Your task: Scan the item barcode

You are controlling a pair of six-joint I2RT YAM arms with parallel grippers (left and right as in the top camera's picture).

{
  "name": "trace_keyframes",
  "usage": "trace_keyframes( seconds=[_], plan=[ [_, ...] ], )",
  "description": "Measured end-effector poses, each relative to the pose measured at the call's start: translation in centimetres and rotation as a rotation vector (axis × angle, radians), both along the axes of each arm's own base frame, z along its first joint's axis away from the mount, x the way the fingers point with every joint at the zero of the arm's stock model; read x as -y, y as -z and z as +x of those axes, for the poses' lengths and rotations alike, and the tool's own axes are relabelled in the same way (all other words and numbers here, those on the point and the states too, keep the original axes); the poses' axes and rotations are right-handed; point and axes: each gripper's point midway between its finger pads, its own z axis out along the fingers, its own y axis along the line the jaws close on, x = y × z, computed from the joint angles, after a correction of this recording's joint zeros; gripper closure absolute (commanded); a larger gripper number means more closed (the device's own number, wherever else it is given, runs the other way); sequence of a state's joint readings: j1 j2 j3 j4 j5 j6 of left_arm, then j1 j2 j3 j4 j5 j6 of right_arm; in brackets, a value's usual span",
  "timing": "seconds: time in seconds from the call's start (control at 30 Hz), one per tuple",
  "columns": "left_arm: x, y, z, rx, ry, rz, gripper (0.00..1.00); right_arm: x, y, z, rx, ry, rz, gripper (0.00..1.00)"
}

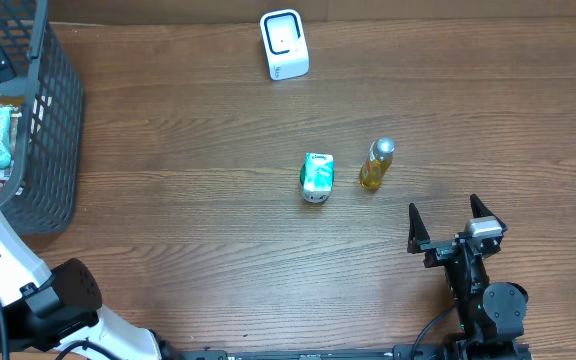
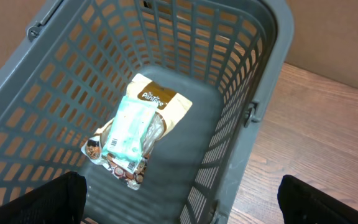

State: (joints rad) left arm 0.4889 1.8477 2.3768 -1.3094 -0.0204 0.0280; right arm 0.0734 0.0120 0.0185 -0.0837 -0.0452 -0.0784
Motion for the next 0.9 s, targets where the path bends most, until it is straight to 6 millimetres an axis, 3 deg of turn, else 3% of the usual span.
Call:
trace_keyframes(
  seconds=[0.17,0.37,0.57,0.7,0.9],
  plan=[
    [-0.5,-2.4,2.1,0.125,0.025,0.042,0.00,0.0,0.0,0.0,0.000,0.000,0.000,0.00],
    [2.4,-3.0,3.7,0.202,0.171,-0.057,0.00,0.0,0.0,0.0,0.000,0.000,0.000,0.00],
    [4.8,-2.6,3.7,0.206,0.266,-0.158,0.00,0.0,0.0,0.0,0.000,0.000,0.000,0.00],
    [5.8,-1.9,3.3,0.181,0.286,-0.204,0.12,0.0,0.0,0.0,0.000,0.000,-0.001,0.00],
    [6.7,-1.0,3.4,0.148,0.300,-0.235,0.16,0.0,0.0,0.0,0.000,0.000,-0.001,0.00]
  ],
)
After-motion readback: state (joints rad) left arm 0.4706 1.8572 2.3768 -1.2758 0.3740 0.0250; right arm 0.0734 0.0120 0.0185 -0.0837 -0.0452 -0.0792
